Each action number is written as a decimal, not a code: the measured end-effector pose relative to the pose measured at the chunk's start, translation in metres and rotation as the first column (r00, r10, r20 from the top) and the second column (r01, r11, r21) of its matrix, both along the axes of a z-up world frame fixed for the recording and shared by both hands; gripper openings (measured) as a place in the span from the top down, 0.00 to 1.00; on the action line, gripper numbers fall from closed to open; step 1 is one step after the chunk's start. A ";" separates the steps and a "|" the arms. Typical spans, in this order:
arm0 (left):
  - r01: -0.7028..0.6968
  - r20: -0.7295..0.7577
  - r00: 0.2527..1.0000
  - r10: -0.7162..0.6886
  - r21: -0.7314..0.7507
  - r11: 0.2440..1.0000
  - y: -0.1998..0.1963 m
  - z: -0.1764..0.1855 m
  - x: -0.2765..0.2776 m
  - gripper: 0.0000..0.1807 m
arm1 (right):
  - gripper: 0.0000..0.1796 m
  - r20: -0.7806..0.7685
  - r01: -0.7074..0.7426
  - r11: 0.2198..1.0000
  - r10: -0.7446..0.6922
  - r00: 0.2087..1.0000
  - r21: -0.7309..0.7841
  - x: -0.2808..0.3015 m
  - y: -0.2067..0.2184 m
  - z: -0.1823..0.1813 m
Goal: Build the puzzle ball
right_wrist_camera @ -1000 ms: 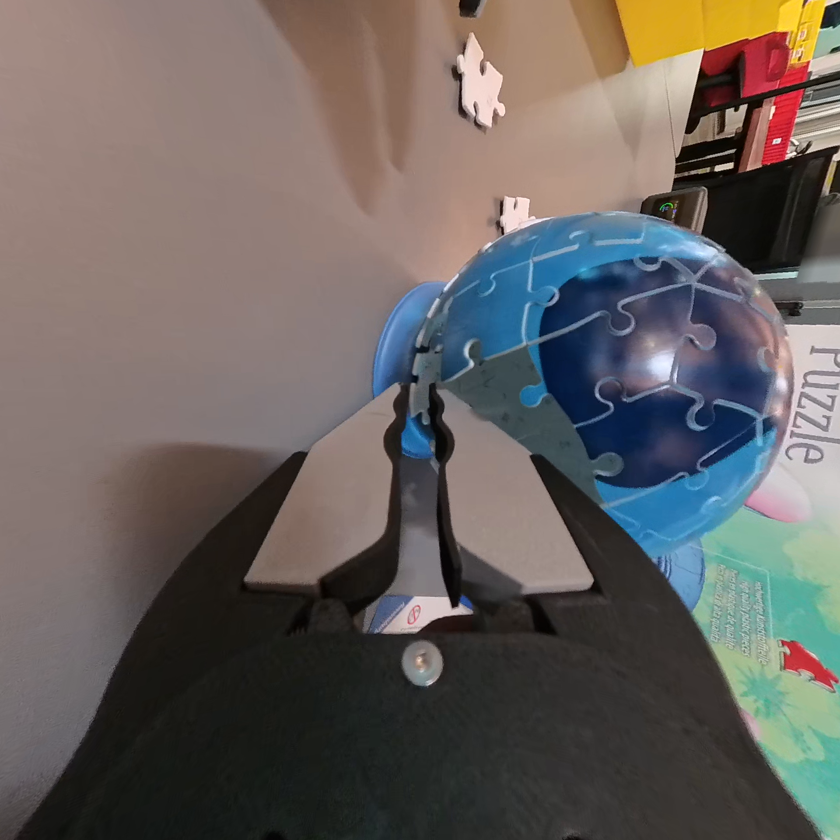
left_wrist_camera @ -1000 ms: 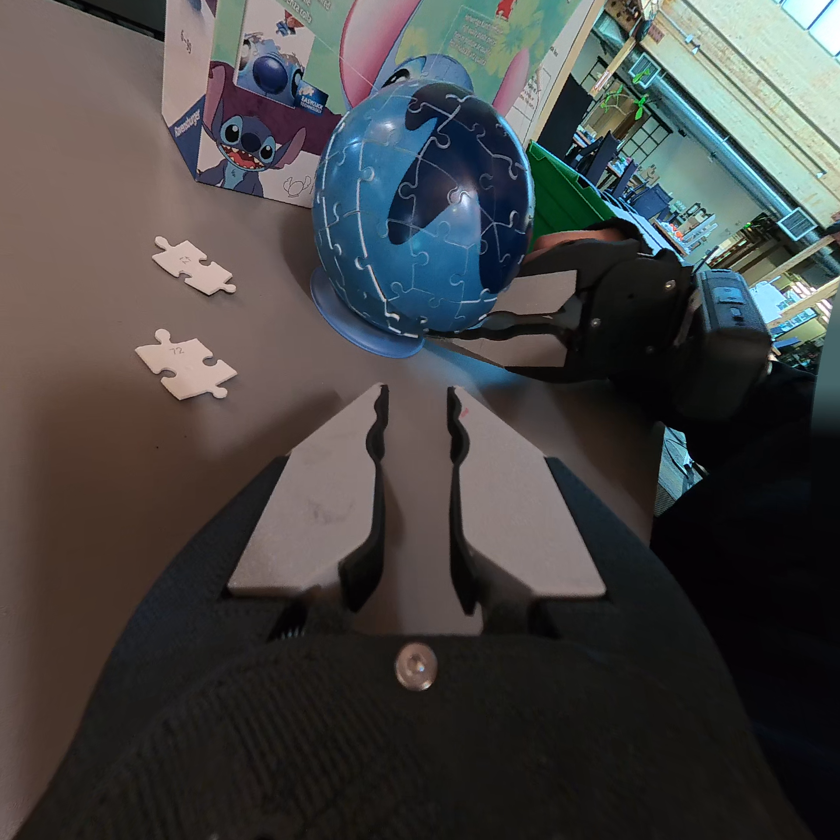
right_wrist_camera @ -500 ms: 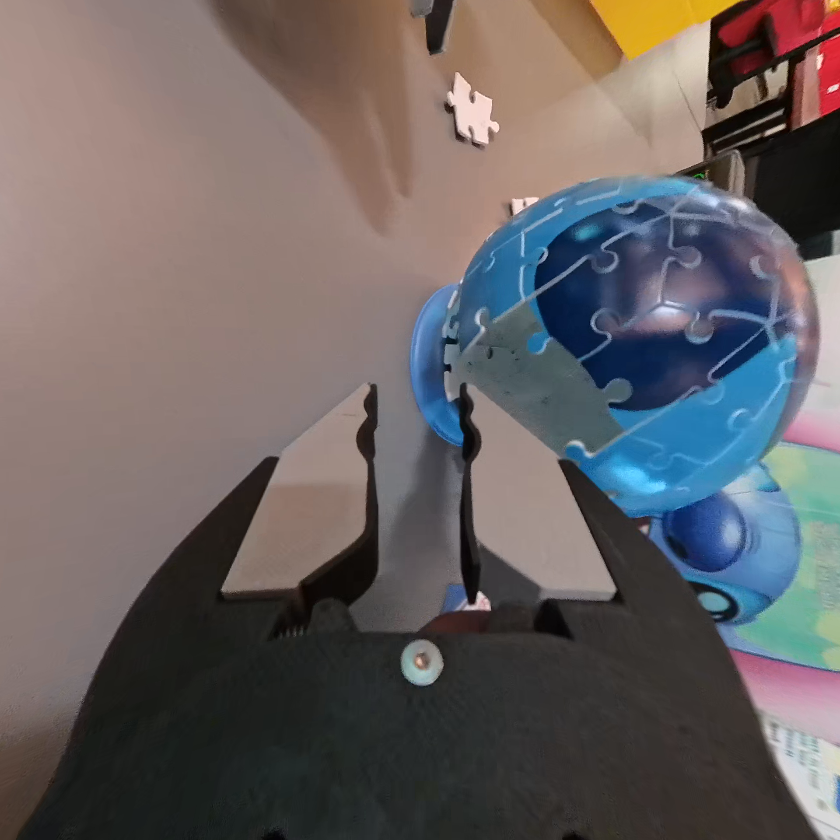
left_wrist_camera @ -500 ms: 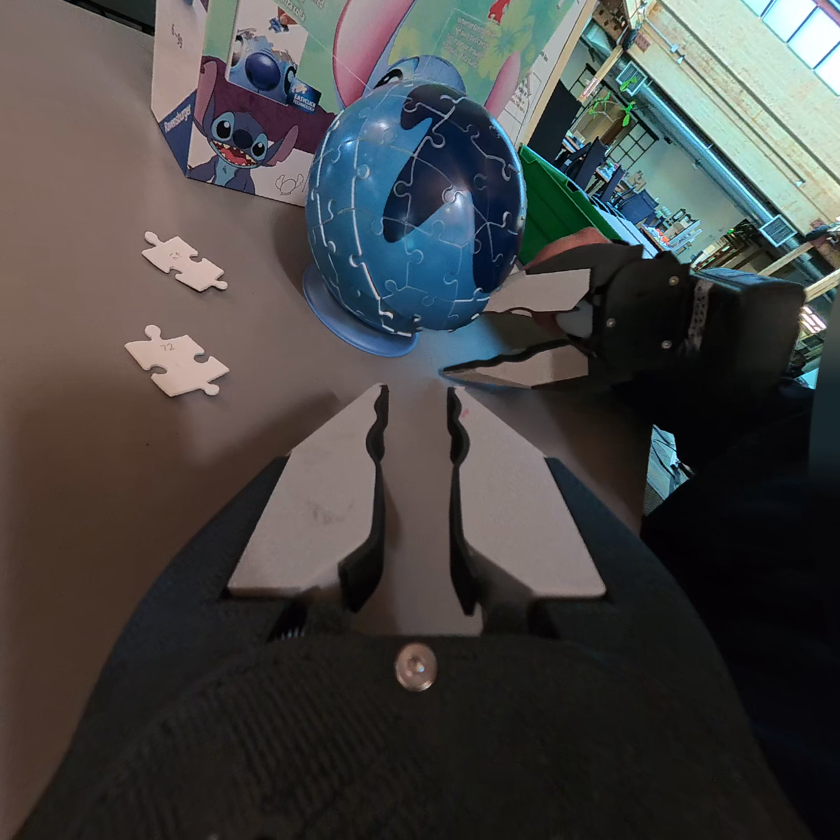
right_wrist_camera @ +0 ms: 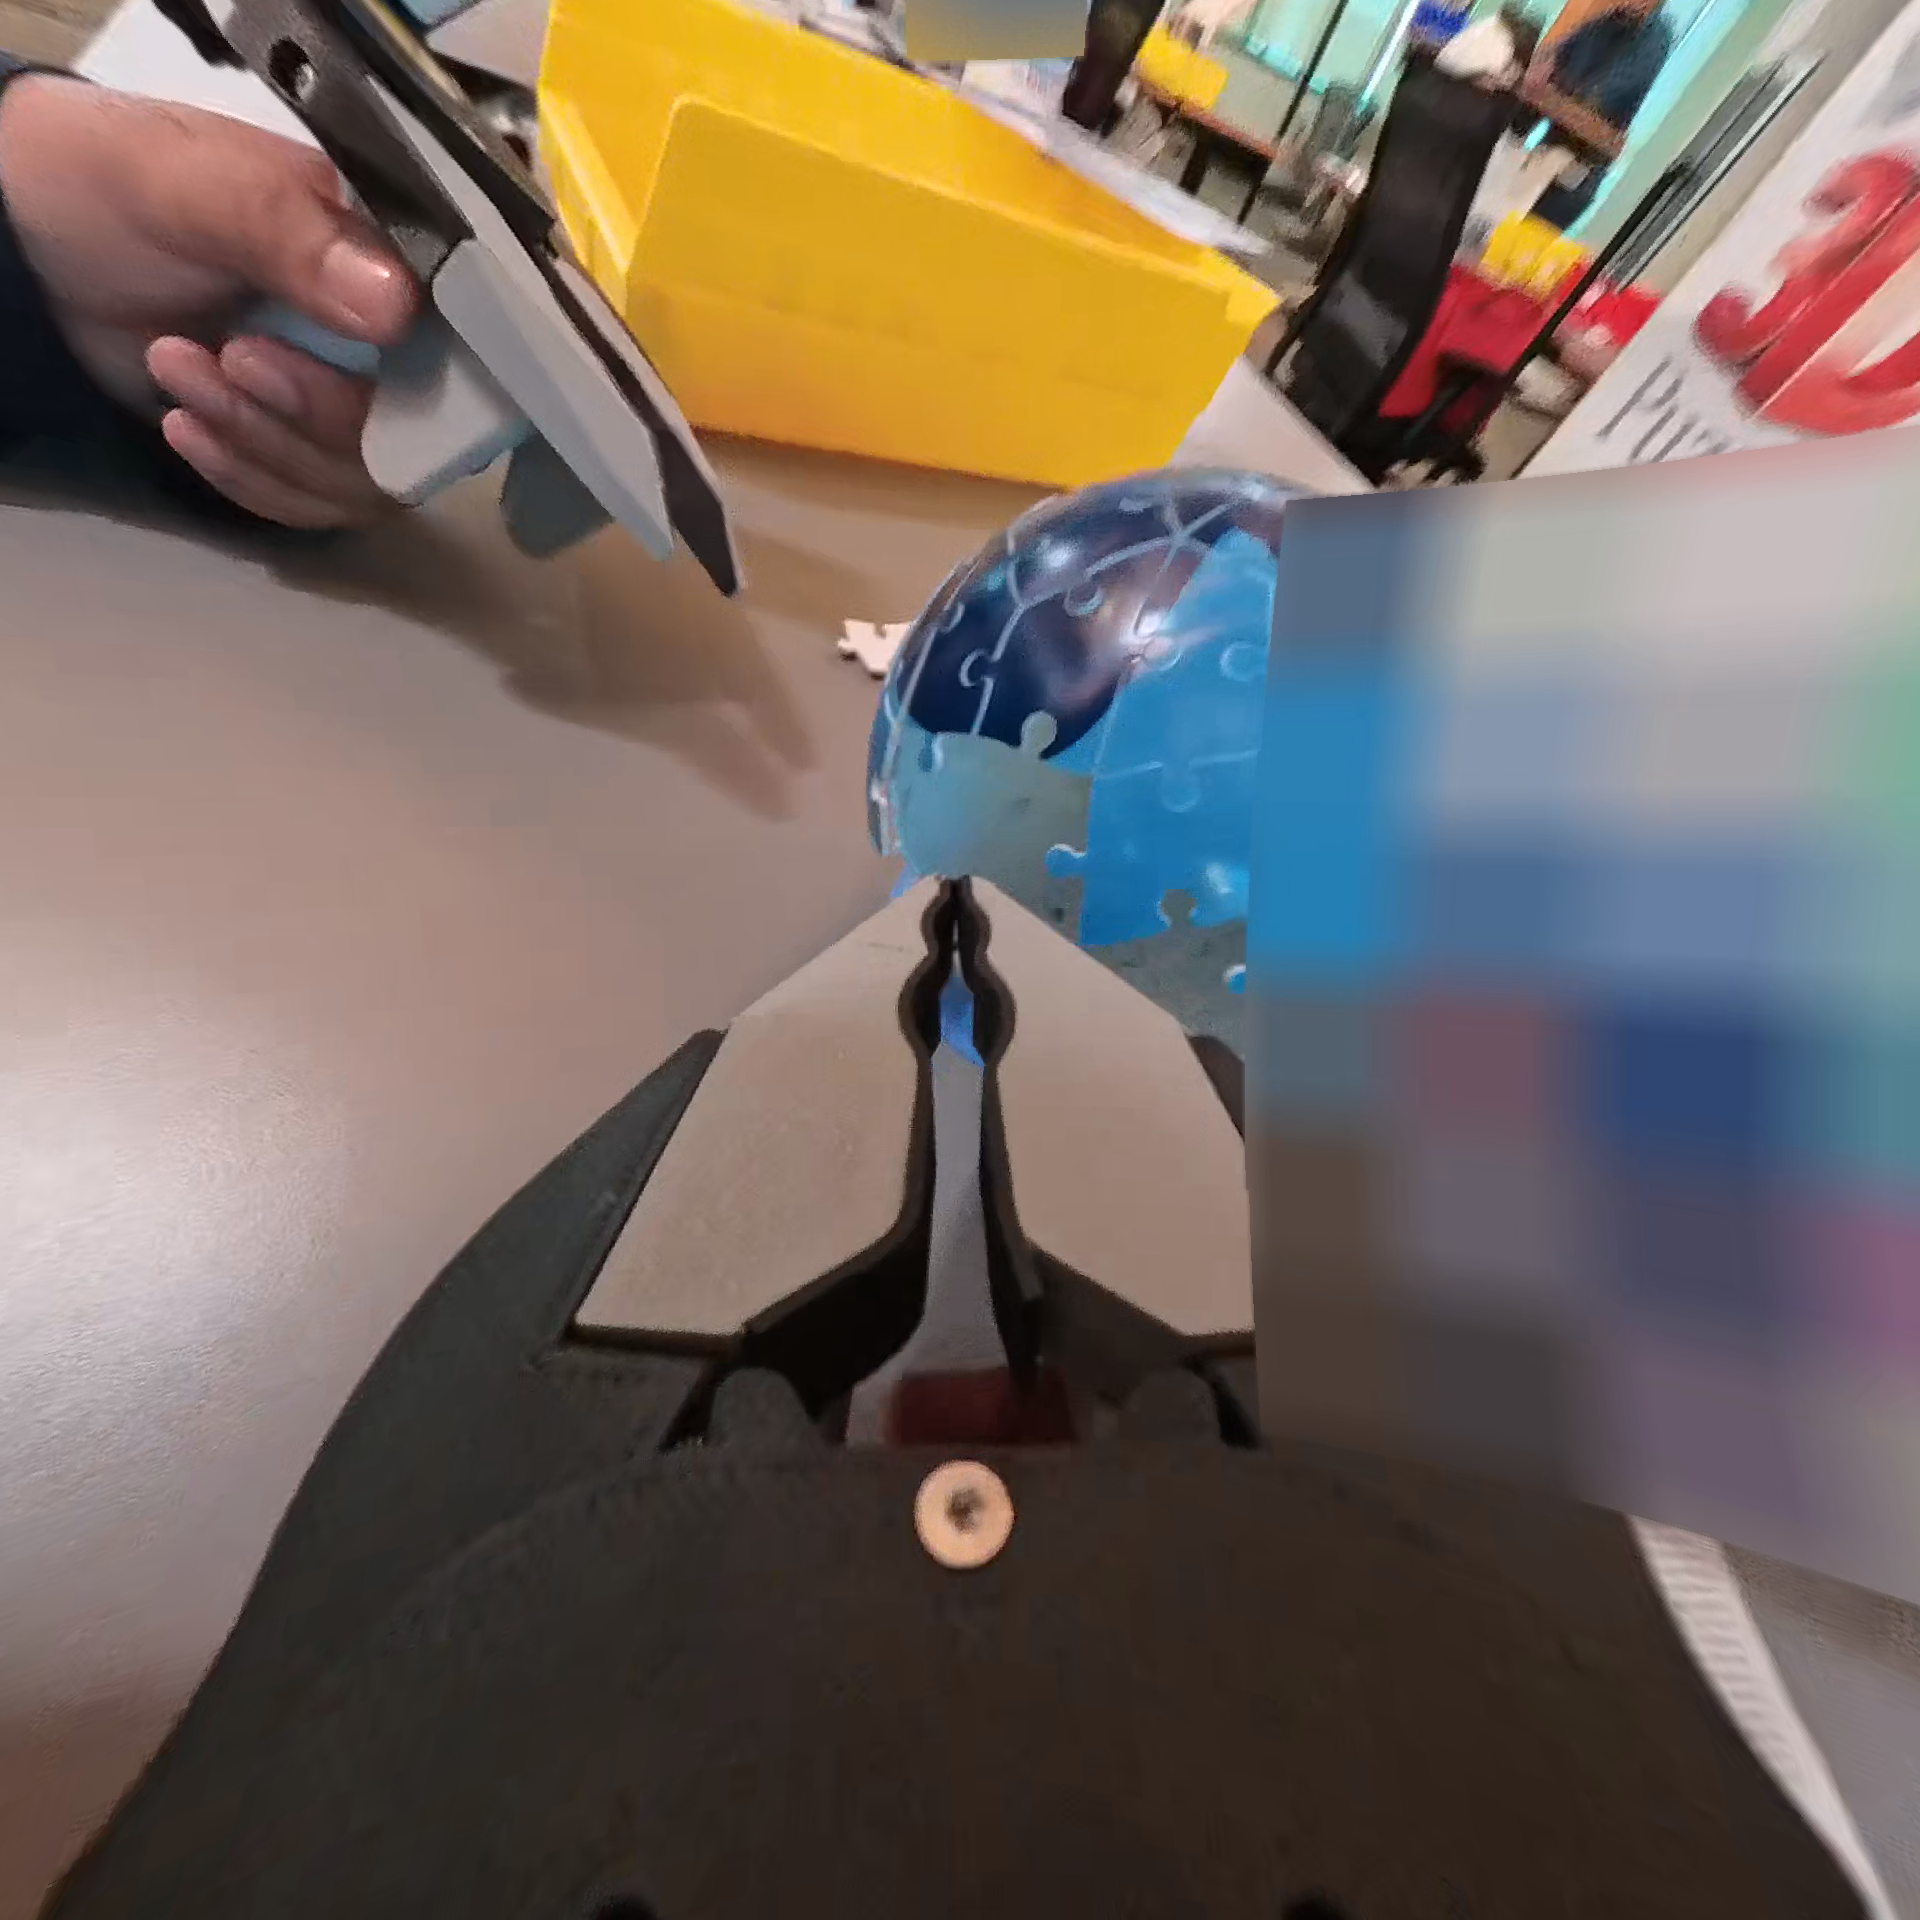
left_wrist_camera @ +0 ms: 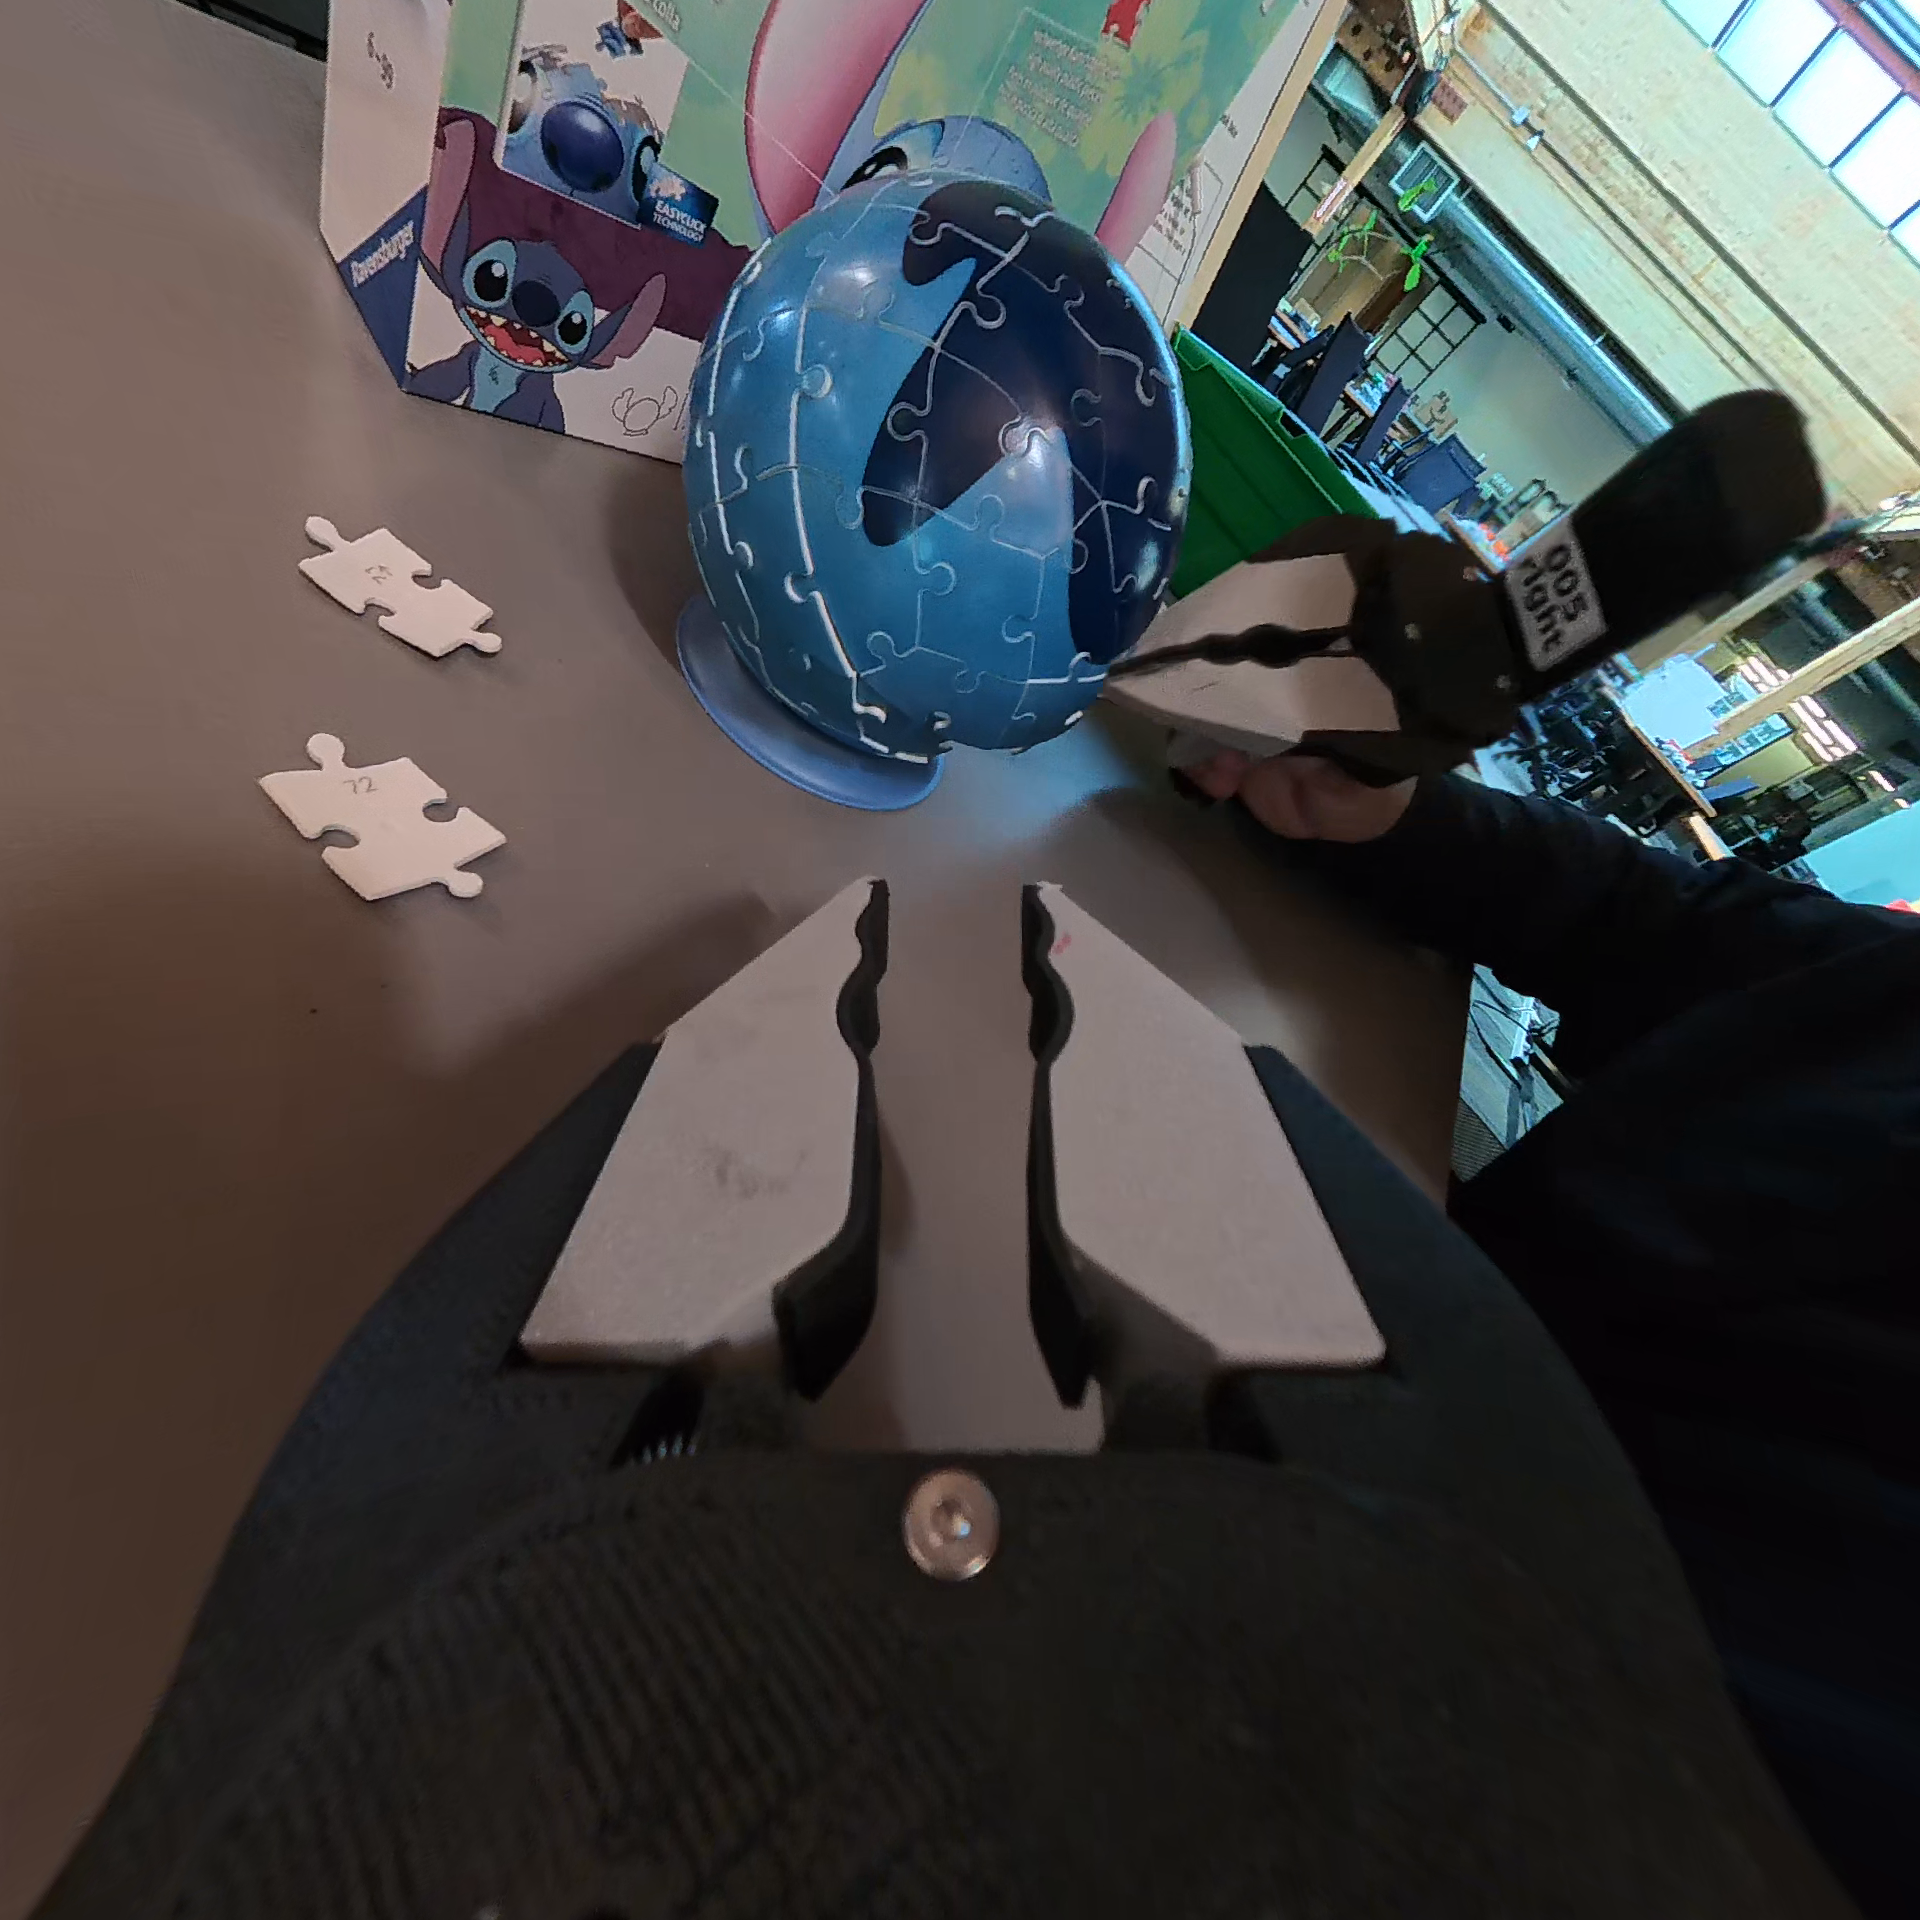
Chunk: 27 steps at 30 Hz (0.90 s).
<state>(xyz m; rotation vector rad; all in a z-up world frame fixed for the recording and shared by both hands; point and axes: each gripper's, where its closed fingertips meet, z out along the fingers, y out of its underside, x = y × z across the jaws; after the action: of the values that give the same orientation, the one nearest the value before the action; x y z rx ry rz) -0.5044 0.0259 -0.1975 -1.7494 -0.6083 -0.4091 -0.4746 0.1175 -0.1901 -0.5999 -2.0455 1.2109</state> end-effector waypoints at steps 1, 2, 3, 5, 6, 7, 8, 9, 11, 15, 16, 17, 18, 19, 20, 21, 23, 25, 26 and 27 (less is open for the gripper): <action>-0.001 0.002 1.000 0.001 0.003 1.000 0.000 0.000 0.000 0.87 | 1.00 0.025 0.021 1.000 -0.021 0.999 -0.004 -0.005 0.000 -0.005; -0.001 0.004 1.000 0.001 0.005 1.000 0.000 0.000 0.000 0.87 | 1.00 0.035 0.056 0.998 -0.057 0.998 0.013 -0.010 0.002 -0.011; -0.001 0.005 1.000 0.001 0.006 1.000 0.000 0.000 0.000 0.87 | 1.00 0.035 0.081 0.995 -0.083 0.996 0.054 -0.014 0.003 -0.015; 0.000 0.005 1.000 0.000 0.006 1.000 0.000 0.000 0.000 0.87 | 1.00 -0.033 0.112 0.983 -0.109 0.994 0.144 -0.018 0.002 -0.019; 0.001 0.006 1.000 -0.001 0.006 1.000 0.000 0.000 0.000 0.87 | 1.00 -0.059 0.117 0.972 -0.107 0.992 0.204 -0.018 -0.001 -0.024; 0.001 0.007 1.000 -0.001 0.006 1.000 0.000 0.000 0.000 0.87 | 1.00 -0.089 0.130 0.956 -0.110 0.990 0.263 -0.019 -0.003 -0.028; 0.002 0.007 1.000 -0.002 0.006 1.000 0.000 0.000 0.000 0.87 | 1.00 -0.124 0.150 0.937 -0.116 0.985 0.317 -0.021 -0.003 -0.032; 0.003 0.007 1.000 -0.003 0.004 1.000 0.000 0.000 0.001 0.87 | 1.00 -0.153 0.171 0.917 -0.123 0.981 0.361 -0.023 -0.002 -0.035; 0.004 0.008 1.000 -0.004 0.002 1.000 0.000 0.000 0.001 0.87 | 1.00 -0.182 0.205 0.892 -0.142 0.973 0.402 -0.029 0.000 -0.038; 0.002 0.006 1.000 -0.002 0.006 1.000 0.000 0.000 0.001 0.88 | 1.00 -0.235 0.225 0.860 -0.127 0.964 0.457 -0.037 0.002 -0.040; 0.003 0.005 1.000 -0.003 0.006 1.000 0.000 0.000 0.001 0.88 | 1.00 -0.242 0.223 0.853 -0.118 0.963 0.472 -0.038 0.001 -0.041; 0.004 0.005 1.000 -0.004 0.006 1.000 0.000 0.000 0.001 0.88 | 1.00 -0.248 0.222 0.845 -0.111 0.962 0.486 -0.039 0.001 -0.042; 0.007 0.007 1.000 -0.007 0.006 1.000 0.001 0.000 0.001 0.88 | 1.00 -0.254 0.222 0.842 -0.106 0.961 0.491 -0.039 0.000 -0.041; 0.008 0.006 1.000 -0.008 0.007 1.000 0.000 0.000 0.002 0.88 | 1.00 -0.258 0.223 0.842 -0.104 0.961 0.491 -0.040 0.000 -0.041; 0.009 0.006 1.000 -0.009 0.008 1.000 0.000 0.000 0.002 0.88 | 1.00 -0.259 0.223 0.844 -0.104 0.960 0.487 -0.040 -0.001 -0.039; 0.010 0.007 1.000 -0.010 0.008 1.000 0.001 0.000 0.002 0.88 | 1.00 -0.256 0.221 0.846 -0.104 0.961 0.486 -0.041 -0.002 -0.038; 0.012 0.007 1.000 -0.012 0.008 1.000 0.001 0.000 0.003 0.88 | 1.00 -0.244 0.212 0.847 -0.101 0.964 0.488 -0.042 -0.003 -0.039; 0.013 0.007 1.000 -0.013 0.007 1.000 0.001 0.000 0.003 0.88 | 1.00 -0.223 0.200 0.844 -0.099 0.970 0.497 -0.043 -0.004 -0.043; 0.013 0.007 1.000 -0.013 0.007 1.000 0.001 0.000 0.003 0.88 | 1.00 -0.217 0.196 0.844 -0.097 0.971 0.499 -0.043 -0.005 -0.044; 0.013 0.007 1.000 -0.013 0.007 1.000 0.001 0.000 0.003 0.88 | 1.00 -0.212 0.193 0.843 -0.097 0.973 0.502 -0.044 -0.004 -0.046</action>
<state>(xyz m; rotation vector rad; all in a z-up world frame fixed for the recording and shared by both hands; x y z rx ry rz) -0.5013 0.0266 -0.1973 -1.7467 -0.6002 -0.4266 -0.5184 0.1131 -0.2358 -0.3572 -2.0108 0.5525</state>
